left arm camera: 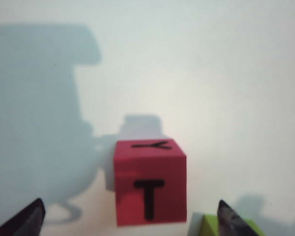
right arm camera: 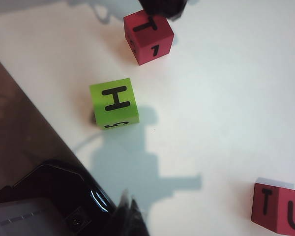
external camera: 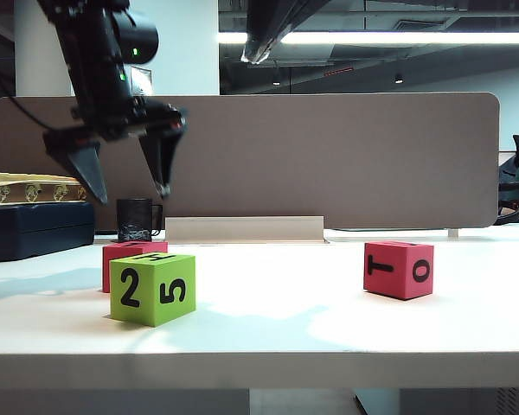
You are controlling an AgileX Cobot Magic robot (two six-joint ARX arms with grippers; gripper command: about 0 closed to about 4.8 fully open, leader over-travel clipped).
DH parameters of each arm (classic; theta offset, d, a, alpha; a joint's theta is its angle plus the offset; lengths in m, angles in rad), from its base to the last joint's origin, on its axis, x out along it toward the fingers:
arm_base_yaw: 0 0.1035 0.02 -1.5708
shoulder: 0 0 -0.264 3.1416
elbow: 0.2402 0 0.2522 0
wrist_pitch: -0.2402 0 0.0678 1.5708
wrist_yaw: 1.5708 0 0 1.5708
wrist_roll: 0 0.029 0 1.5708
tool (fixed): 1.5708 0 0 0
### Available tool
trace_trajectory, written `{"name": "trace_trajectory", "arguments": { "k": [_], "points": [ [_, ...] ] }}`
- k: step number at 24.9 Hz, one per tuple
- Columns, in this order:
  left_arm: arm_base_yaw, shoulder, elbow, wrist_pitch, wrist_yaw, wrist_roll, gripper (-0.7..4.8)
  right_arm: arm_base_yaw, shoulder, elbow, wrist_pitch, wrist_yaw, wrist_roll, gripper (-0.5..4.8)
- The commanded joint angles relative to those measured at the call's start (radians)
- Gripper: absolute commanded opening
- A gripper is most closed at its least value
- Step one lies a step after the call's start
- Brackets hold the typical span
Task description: Select the appropriate blocks from the scattered letter blocks on the table and arrange them in a row to spell out "THU".
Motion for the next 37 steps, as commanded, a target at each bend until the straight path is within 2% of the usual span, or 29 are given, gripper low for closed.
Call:
{"name": "trace_trajectory", "arguments": {
  "k": [1,2,4,9,14,16,21,26,34,37],
  "points": [
    [-0.003,-0.016,0.034,-0.193,-0.006,0.05,4.79,0.0,-0.005,0.007,-0.011,0.025,0.0,-0.05],
    [-0.009,-0.022,0.034,-0.224,-0.006,0.058,4.79,0.001,-0.005,0.007,-0.011,0.035,0.0,-0.05],
    [-0.04,-0.026,0.033,-0.274,0.005,0.068,4.46,-0.001,-0.005,0.007,-0.005,0.035,0.0,-0.05],
    [-0.126,-0.025,0.029,-0.285,0.078,0.092,4.46,-0.001,-0.005,0.007,0.003,0.035,0.0,-0.05],
    [-0.211,-0.022,0.022,-0.269,0.068,0.091,4.46,-0.001,-0.005,0.007,-0.013,0.035,0.0,-0.05],
    [-0.238,-0.022,-0.011,-0.265,0.011,0.091,4.46,-0.001,-0.005,0.007,-0.029,0.035,0.0,-0.05],
    [-0.243,-0.023,-0.12,-0.198,-0.001,0.087,4.45,-0.001,-0.008,0.007,-0.05,0.039,0.0,-0.05],
    [-0.243,-0.086,-0.279,-0.035,0.022,0.087,4.43,0.001,-0.074,0.007,-0.035,0.08,-0.003,-0.05],
    [-0.244,-0.096,-0.298,0.024,0.043,0.08,4.42,0.003,-0.172,0.006,-0.079,0.088,0.02,-0.05],
    [-0.244,-0.096,-0.303,0.039,0.042,0.079,4.23,0.003,-0.212,0.004,-0.101,0.106,0.027,-0.05]
  ]
}}
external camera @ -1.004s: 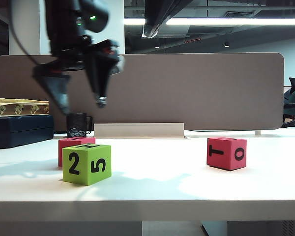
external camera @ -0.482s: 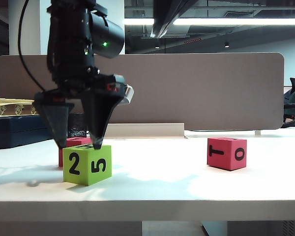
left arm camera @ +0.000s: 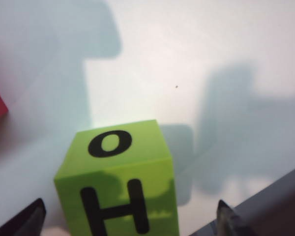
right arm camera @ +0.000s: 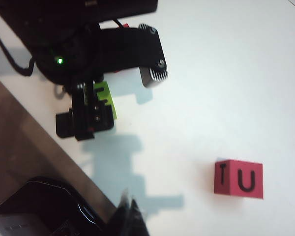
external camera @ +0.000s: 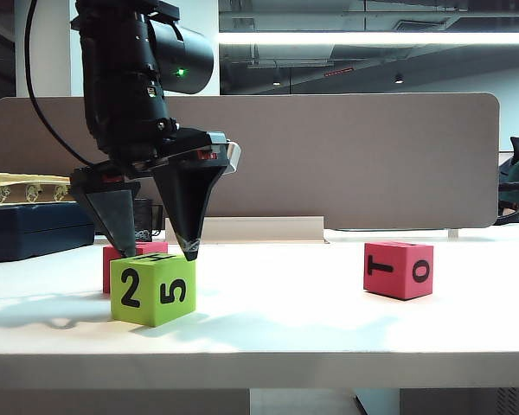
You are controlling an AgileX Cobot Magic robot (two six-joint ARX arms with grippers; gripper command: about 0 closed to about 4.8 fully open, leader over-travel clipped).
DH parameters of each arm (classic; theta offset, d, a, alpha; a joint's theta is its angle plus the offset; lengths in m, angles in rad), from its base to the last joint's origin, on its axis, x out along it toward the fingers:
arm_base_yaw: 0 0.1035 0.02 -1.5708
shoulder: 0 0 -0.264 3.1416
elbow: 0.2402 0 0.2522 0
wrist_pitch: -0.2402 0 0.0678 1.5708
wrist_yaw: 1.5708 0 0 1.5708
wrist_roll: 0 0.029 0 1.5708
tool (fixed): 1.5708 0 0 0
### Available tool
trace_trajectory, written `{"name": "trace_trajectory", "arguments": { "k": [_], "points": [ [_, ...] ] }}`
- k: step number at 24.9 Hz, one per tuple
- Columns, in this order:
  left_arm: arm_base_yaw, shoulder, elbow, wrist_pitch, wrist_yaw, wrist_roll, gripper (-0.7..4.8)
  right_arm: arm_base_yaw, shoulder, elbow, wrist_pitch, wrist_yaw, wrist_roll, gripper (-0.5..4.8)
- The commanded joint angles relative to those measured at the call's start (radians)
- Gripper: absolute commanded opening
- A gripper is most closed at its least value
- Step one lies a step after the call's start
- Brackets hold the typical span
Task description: Select the appropriate blocks from the scattered letter blocks on the table and arrange them in a row to spell out "THU".
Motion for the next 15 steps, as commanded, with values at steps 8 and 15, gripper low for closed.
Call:
{"name": "trace_trajectory", "arguments": {
  "k": [8,15],
  "points": [
    [-0.002,-0.003,-0.044,0.04,-0.003,-0.023,3.56,0.002,-0.048,0.005,-0.005,0.02,0.01,-0.05],
    [-0.007,-0.003,-0.044,0.067,-0.021,-0.028,3.3,0.002,-0.048,0.005,-0.006,0.02,0.01,-0.05]
  ]
}}
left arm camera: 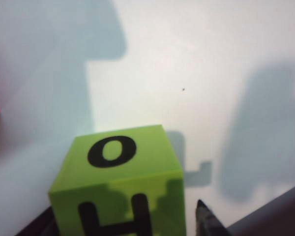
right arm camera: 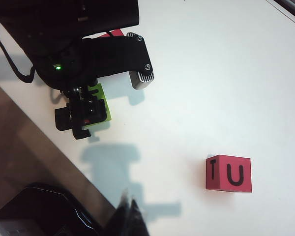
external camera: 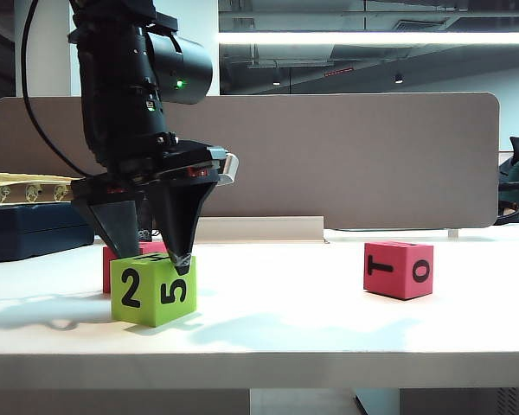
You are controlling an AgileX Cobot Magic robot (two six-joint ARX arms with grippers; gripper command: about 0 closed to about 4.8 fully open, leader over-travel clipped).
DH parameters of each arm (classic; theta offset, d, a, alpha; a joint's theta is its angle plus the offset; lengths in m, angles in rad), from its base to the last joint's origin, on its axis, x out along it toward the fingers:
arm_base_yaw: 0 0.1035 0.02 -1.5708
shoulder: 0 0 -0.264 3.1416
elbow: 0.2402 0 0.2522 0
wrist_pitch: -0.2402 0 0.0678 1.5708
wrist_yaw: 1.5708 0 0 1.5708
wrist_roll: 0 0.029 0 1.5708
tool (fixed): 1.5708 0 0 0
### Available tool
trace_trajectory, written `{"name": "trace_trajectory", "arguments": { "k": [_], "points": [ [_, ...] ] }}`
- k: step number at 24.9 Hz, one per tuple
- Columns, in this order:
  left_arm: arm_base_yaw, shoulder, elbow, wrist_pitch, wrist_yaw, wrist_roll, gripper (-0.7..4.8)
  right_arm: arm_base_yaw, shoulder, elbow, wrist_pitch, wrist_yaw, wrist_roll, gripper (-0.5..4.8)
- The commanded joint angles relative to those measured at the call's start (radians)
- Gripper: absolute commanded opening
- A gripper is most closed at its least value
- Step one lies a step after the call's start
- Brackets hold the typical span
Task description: Select the appropriate blocks from the scattered letter blocks on the table and arrange them in a row to spell out "THU".
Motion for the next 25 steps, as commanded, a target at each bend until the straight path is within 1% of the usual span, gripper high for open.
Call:
{"name": "trace_trajectory", "arguments": {
  "k": [1,2,4,11,20,23,25],
  "points": [
    [-0.008,-0.003,0.002,0.014,-0.022,-0.006,3.3,0.002,-0.004,0.005,0.008,0.002,0.005,-0.05],
    [-0.011,-0.002,0.002,0.014,-0.022,-0.008,3.24,0.002,-0.004,0.005,0.008,0.002,0.005,-0.05],
    [-0.014,-0.001,0.002,0.02,-0.026,-0.007,2.68,0.002,-0.004,0.005,0.008,0.002,0.005,-0.05],
    [-0.017,0.016,0.002,0.023,-0.026,-0.008,2.68,0.002,-0.004,0.005,0.005,0.002,0.005,-0.05],
    [-0.017,0.02,0.003,0.134,-0.027,-0.023,2.68,0.002,-0.004,0.005,-0.003,0.002,0.005,-0.05],
    [-0.017,0.02,0.003,0.183,-0.071,-0.024,2.68,0.002,-0.004,0.005,-0.009,0.001,0.005,-0.05],
    [-0.012,0.021,0.003,0.222,-0.071,-0.018,2.68,0.002,-0.004,0.005,-0.01,-0.001,0.005,-0.05]
  ]
}}
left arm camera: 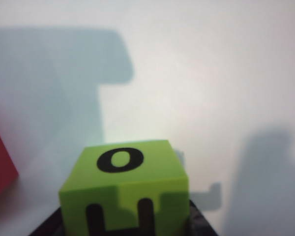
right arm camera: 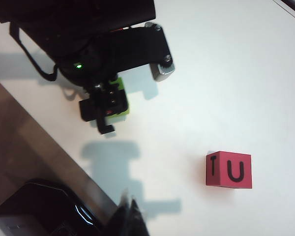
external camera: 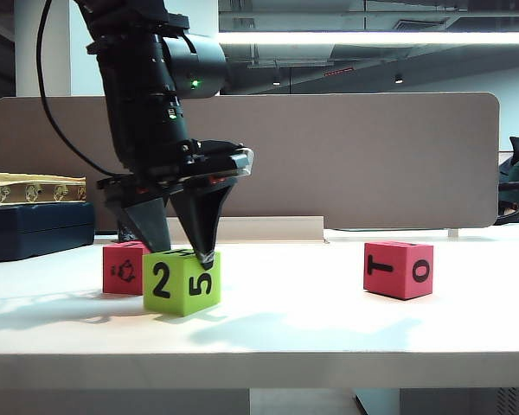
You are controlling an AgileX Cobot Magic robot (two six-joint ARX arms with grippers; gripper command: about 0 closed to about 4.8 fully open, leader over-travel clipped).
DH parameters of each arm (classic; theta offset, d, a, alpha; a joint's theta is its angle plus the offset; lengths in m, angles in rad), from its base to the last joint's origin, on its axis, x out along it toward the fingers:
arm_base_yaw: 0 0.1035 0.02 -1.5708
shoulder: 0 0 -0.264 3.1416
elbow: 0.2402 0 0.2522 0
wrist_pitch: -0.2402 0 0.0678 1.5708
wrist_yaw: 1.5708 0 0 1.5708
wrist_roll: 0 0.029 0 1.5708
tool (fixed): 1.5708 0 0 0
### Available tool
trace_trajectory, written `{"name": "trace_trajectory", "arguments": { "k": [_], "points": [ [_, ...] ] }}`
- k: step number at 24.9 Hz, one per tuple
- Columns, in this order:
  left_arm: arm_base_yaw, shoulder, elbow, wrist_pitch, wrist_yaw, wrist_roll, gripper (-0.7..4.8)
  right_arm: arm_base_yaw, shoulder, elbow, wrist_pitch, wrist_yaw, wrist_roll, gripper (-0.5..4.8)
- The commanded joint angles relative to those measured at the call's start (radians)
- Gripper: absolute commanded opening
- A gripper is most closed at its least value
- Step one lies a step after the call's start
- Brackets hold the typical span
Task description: Select the appropriate blocks from the scattered letter blocks on the table and arrange them in a row to spell out "THU".
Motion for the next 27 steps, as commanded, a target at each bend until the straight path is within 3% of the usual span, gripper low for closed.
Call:
{"name": "trace_trajectory", "arguments": {
  "k": [1,5,13,17,20,23,27],
  "points": [
    [0.005,0.003,0.0,0.084,-0.022,0.002,2.68,0.002,-0.004,0.005,0.004,-0.001,0.005,-0.05],
    [0.005,0.003,0.0,0.15,-0.085,0.006,2.68,0.002,-0.004,0.005,-0.004,-0.001,0.005,-0.05],
    [0.005,0.033,0.0,0.177,-0.08,0.005,2.79,0.002,-0.003,0.005,-0.023,-0.001,0.005,-0.05],
    [0.005,0.046,0.0,0.193,-0.082,0.006,4.09,0.002,-0.004,0.005,-0.023,-0.001,0.005,-0.05],
    [0.005,0.045,0.003,0.232,-0.081,0.022,4.1,0.002,-0.003,0.005,-0.023,-0.001,0.005,-0.05],
    [0.005,0.046,0.022,0.233,-0.081,0.024,4.79,0.002,-0.003,0.005,-0.023,-0.001,0.005,-0.05],
    [0.005,0.045,0.105,0.183,-0.082,0.024,4.79,0.001,-0.003,0.005,-0.022,0.003,0.005,-0.05]
  ]
}}
